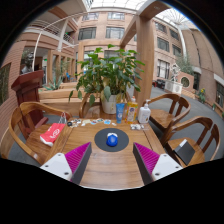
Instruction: Arrange mouse
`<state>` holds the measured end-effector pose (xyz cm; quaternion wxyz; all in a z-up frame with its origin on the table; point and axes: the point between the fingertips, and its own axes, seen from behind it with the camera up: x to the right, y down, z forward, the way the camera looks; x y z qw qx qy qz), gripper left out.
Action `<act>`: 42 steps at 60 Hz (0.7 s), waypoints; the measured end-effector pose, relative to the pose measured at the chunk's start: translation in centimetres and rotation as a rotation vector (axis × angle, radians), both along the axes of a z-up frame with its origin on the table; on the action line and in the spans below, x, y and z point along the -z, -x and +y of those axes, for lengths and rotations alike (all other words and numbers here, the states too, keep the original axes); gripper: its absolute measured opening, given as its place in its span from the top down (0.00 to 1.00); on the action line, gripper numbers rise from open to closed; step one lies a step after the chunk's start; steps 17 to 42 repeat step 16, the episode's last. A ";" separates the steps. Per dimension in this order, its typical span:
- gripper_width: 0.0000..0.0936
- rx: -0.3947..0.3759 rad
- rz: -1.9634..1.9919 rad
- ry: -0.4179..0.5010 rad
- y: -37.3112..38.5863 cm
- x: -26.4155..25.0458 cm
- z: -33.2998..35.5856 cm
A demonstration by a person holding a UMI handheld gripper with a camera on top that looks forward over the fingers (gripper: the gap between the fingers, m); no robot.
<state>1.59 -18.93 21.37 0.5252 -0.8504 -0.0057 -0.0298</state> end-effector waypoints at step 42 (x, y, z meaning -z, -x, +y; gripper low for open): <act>0.09 -0.001 -0.020 0.004 -0.3 0.3 -0.4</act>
